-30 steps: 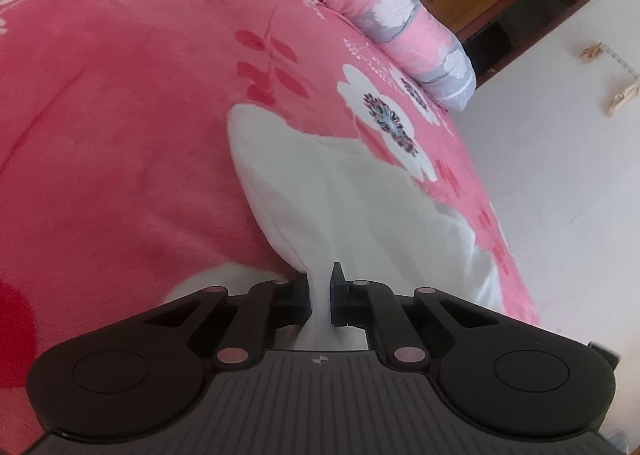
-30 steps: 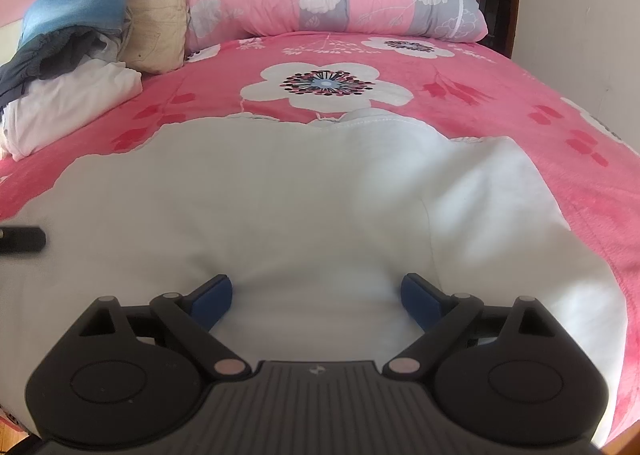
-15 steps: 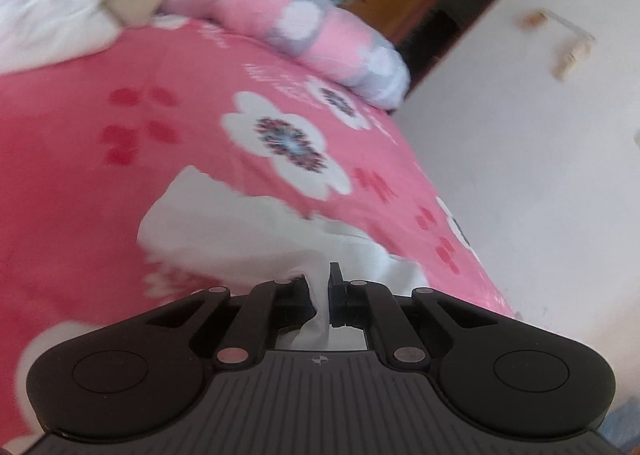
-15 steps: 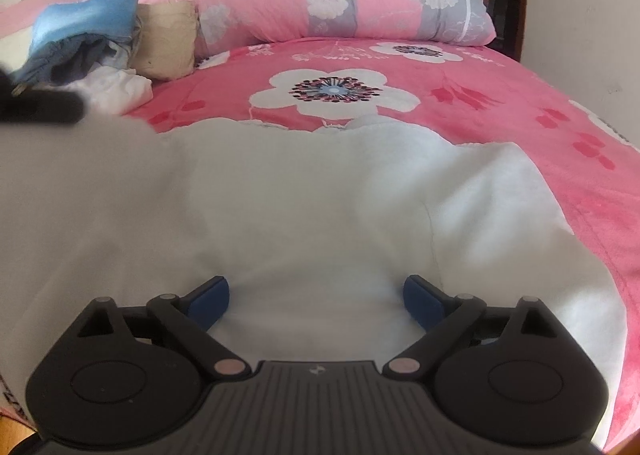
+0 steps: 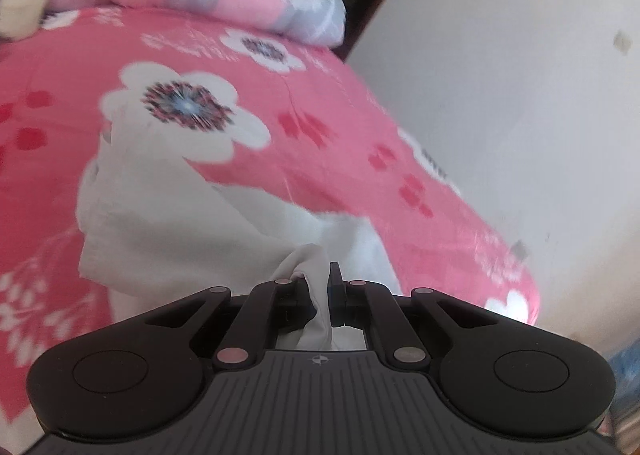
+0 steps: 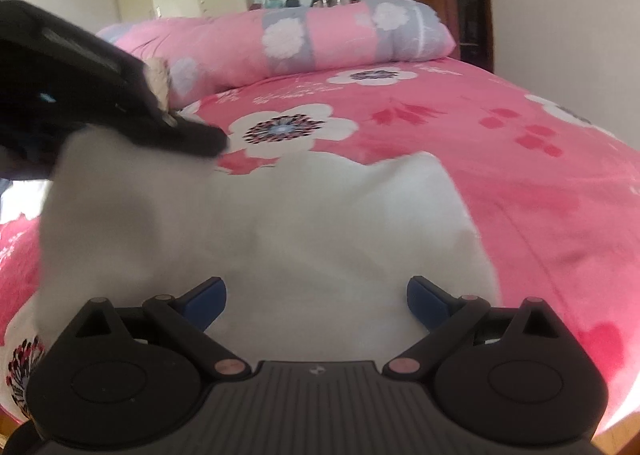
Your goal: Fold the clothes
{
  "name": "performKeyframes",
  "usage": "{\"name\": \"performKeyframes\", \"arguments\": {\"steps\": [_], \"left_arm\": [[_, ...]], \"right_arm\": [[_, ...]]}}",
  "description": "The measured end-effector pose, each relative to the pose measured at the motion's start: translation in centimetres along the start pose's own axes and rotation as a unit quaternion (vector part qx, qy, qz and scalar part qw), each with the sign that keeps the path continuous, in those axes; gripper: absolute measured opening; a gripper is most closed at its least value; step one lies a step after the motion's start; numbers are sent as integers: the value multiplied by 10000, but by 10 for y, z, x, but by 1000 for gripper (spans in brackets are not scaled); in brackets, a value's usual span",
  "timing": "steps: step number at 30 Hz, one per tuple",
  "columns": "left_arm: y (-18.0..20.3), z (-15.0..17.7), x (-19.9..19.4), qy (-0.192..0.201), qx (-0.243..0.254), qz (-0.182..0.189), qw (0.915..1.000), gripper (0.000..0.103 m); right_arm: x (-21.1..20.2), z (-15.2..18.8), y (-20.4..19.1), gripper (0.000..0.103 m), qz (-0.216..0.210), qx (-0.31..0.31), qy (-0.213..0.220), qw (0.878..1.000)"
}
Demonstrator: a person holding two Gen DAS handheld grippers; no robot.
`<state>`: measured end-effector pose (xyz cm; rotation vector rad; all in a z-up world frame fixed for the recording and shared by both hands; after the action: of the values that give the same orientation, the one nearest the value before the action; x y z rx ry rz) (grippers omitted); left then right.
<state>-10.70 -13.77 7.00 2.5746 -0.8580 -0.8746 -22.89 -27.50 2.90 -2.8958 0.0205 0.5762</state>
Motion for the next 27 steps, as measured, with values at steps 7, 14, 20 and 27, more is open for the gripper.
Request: {"name": "performKeyframes", "arguments": {"steps": [7, 14, 20, 27], "left_arm": [[19, 19, 29, -713, 569, 299, 9954, 52], [25, -4, 30, -802, -232, 875, 9927, 79], [9, -11, 54, -1448, -1827, 1087, 9664, 83], [9, -28, 52, -1565, -1916, 1169, 9618, 83]], "right_arm": [[-11, 10, 7, 101, -215, -128, 155, 9996], [-12, 11, 8, 102, -286, -102, 191, 9994], [-9, 12, 8, 102, -266, -101, 141, 9995], [-7, 15, 8, 102, -274, -173, 67, 9995]]}}
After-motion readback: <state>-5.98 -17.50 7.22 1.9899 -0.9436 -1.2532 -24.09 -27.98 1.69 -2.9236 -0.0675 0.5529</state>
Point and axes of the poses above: each gripper's, at about its wrist camera, not at the fingertips, and x roughly the way its jaws point, y to its right, z to its underside, the point moved 2 cm from there along x, roughly the way its jaws point, and after that the axes turned 13 degrees about y, right-handed, at the moved point
